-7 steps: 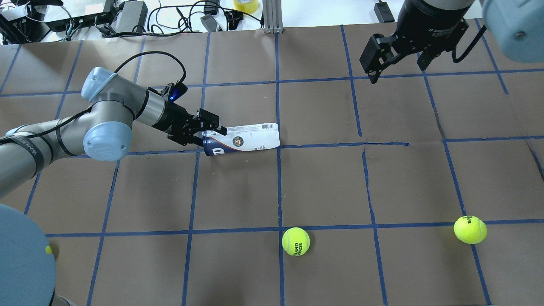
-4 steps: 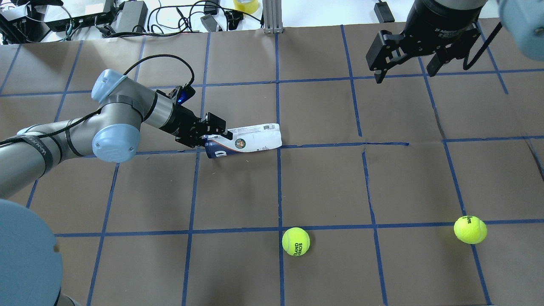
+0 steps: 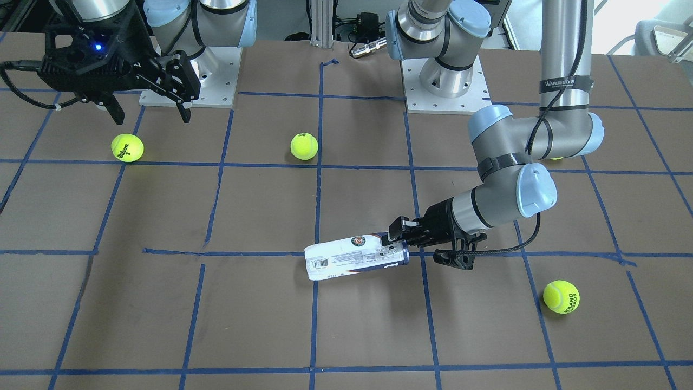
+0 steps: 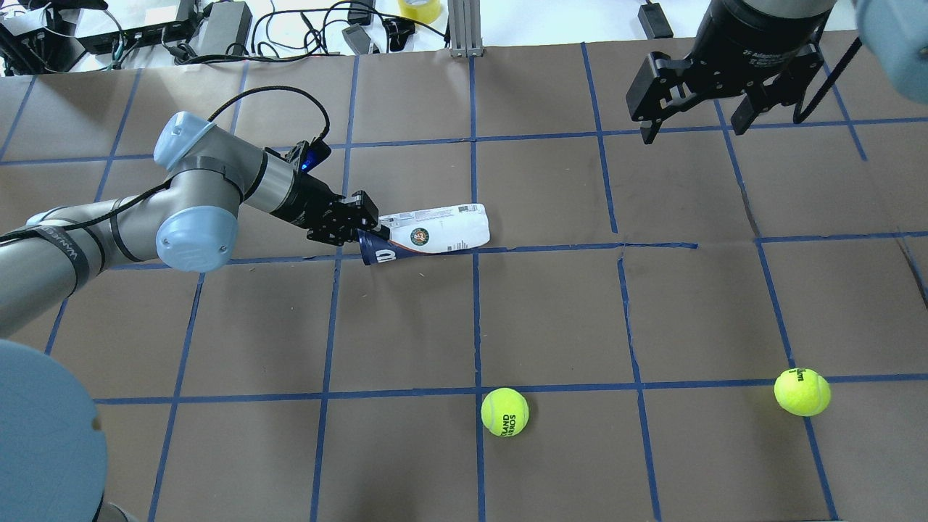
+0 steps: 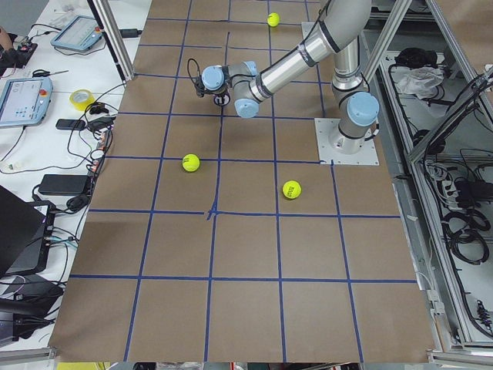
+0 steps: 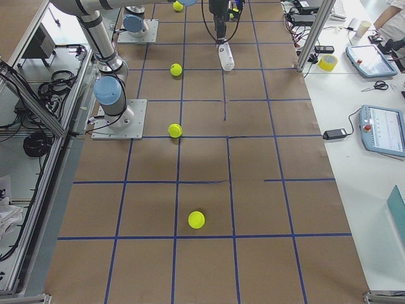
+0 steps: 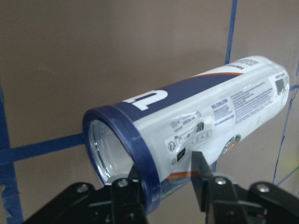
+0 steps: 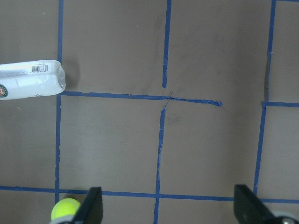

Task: Lift up tennis ball bucket
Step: 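Lift the can with the left gripper and swing it upright, farther from the robot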

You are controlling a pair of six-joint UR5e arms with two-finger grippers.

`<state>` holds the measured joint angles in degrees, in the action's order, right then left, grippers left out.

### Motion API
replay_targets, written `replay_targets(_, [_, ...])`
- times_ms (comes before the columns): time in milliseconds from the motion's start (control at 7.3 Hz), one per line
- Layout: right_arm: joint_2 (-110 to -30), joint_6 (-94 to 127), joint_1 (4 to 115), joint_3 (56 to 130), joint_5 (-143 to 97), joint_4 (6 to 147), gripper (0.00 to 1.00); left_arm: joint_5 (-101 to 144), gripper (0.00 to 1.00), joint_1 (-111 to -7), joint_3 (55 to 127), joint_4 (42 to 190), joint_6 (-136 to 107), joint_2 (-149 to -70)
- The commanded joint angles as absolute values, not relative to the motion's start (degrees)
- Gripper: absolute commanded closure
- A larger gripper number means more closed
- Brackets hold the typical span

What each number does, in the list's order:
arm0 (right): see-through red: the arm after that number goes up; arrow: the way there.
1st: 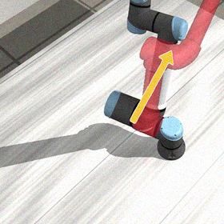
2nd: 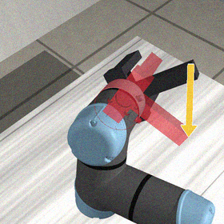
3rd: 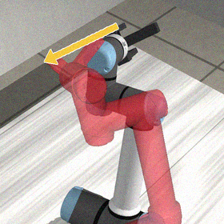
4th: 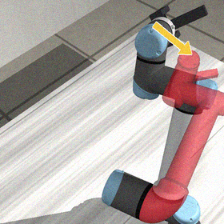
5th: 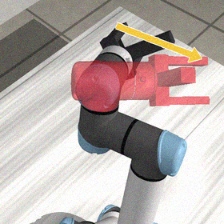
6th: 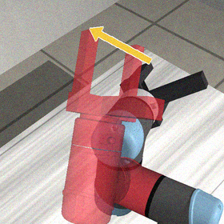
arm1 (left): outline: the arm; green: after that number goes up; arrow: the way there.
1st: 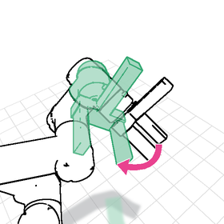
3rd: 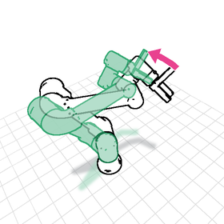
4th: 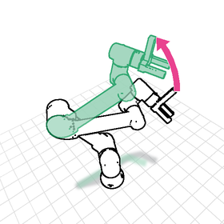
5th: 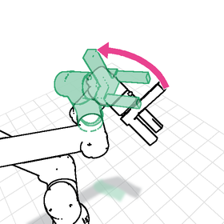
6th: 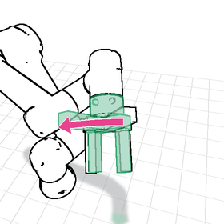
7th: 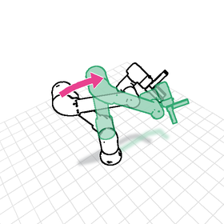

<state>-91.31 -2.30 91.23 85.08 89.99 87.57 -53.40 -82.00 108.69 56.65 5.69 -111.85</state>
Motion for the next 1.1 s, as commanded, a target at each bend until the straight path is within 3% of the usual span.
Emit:
replay_targets(0, [-91.3,-2.3,91.2,85.1,90.1,87.5,0.0,-53.6,1.0,-82.0,101.2,60.3,-1.0,-110.6])
replay_targets(548, [-91.3,-2.3,91.2,85.0,89.7,87.9,0.0,-62.7,1.0,-82.7,96.9,61.3,-5.1,-107.9])
replay_targets(959, [-91.3,-2.3,91.2,85.0,89.6,87.9,0.0,-75.0,1.0,-89.2,87.7,65.8,-5.9,-108.4])
